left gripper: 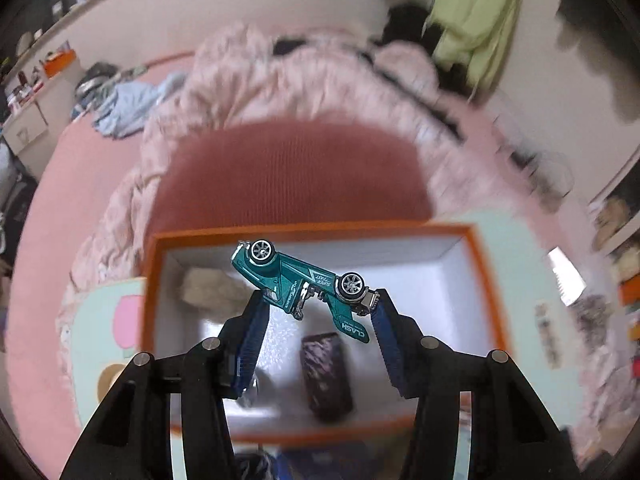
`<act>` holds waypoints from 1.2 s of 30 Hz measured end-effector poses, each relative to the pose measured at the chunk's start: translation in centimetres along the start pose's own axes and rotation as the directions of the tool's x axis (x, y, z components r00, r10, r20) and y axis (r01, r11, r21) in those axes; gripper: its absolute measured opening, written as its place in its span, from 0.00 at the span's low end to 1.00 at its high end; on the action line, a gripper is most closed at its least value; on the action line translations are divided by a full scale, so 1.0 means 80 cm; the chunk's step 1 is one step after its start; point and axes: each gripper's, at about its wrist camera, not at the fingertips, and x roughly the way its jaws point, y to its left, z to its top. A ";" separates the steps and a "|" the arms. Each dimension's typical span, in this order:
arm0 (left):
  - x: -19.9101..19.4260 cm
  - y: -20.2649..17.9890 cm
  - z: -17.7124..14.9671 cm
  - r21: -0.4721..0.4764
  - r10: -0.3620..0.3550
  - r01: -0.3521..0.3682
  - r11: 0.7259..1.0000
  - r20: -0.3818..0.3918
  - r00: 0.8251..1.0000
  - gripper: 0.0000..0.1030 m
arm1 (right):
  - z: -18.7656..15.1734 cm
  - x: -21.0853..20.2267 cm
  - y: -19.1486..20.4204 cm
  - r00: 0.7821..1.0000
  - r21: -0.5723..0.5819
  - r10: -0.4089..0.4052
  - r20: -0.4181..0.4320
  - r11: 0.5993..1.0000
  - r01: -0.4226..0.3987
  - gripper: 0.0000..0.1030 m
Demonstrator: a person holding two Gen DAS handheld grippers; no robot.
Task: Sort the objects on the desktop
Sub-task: 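Grasp the green toy car with the left gripper, place it on the table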
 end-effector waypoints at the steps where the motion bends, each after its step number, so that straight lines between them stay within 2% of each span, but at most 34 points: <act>1: -0.023 0.002 -0.004 -0.005 -0.019 0.019 1.000 0.038 0.999 0.49 | 0.000 0.000 0.000 1.000 0.000 0.000 0.000 1.000 0.000 1.00; 5: -0.095 0.005 -0.038 0.016 -0.064 0.063 0.998 0.150 0.987 0.50 | 0.000 0.000 0.000 1.000 0.000 0.000 0.000 1.000 0.000 1.00; 8: -0.113 0.011 -0.082 0.022 -0.063 0.060 0.998 0.151 0.987 0.50 | -0.001 0.000 0.001 1.000 0.000 -0.001 0.000 1.000 0.001 1.00; 11: -0.106 0.015 -0.126 0.026 -0.048 0.045 0.999 0.130 0.990 0.50 | 0.000 0.000 0.001 1.000 0.001 -0.002 0.000 1.000 0.002 1.00; 16: -0.073 0.007 -0.187 0.011 -0.118 0.117 0.993 0.059 0.991 0.50 | -0.001 -0.002 0.003 1.000 0.001 -0.003 -0.002 1.000 0.003 1.00; 18: -0.065 -0.005 -0.207 0.009 -0.096 0.096 0.995 0.064 0.993 0.50 | -0.001 -0.002 0.004 1.000 0.001 -0.004 -0.001 1.000 0.004 1.00; 21: -0.053 -0.020 -0.233 0.018 -0.026 0.025 1.000 0.081 0.996 0.50 | -0.001 -0.002 0.004 1.000 0.001 -0.005 -0.001 1.000 0.005 1.00; 24: -0.028 -0.021 -0.246 -0.001 -0.050 0.050 0.999 0.028 0.998 0.50 | -0.001 -0.002 0.004 1.000 0.002 -0.004 -0.001 1.000 0.004 1.00; 25: -0.029 -0.023 -0.246 0.003 -0.042 0.042 0.999 0.044 0.998 0.51 | -0.001 -0.002 0.004 1.000 0.001 -0.004 -0.001 1.000 0.004 1.00; 26: -0.035 -0.023 -0.246 0.003 -0.031 0.031 1.000 0.069 0.997 0.53 | -0.001 -0.002 0.004 1.000 0.001 -0.004 -0.001 1.000 0.004 1.00; 28: -0.052 -0.025 -0.248 0.023 -0.035 0.033 0.999 0.128 0.991 0.71 | -0.002 -0.002 0.005 1.000 0.002 -0.004 0.000 1.000 0.004 1.00; 29: -0.061 -0.027 -0.250 0.034 -0.018 0.013 0.999 0.154 0.988 0.87 | -0.002 -0.002 0.005 1.000 0.003 -0.004 -0.001 1.000 0.004 1.00; 30: -0.068 -0.030 -0.254 0.047 0.021 -0.030 0.998 0.179 0.984 0.95 | -0.002 -0.002 0.006 1.000 0.003 -0.004 -0.001 1.000 0.004 1.00; 34: -0.069 -0.031 -0.273 0.093 0.146 -0.165 0.982 0.184 0.972 0.95 | -0.001 -0.002 0.004 1.000 0.004 -0.004 -0.001 1.000 0.004 1.00; 36: -0.058 -0.023 -0.284 0.101 0.179 -0.195 0.976 0.149 0.973 0.95 | -0.001 -0.002 0.004 1.000 0.004 -0.004 -0.001 1.000 0.004 1.00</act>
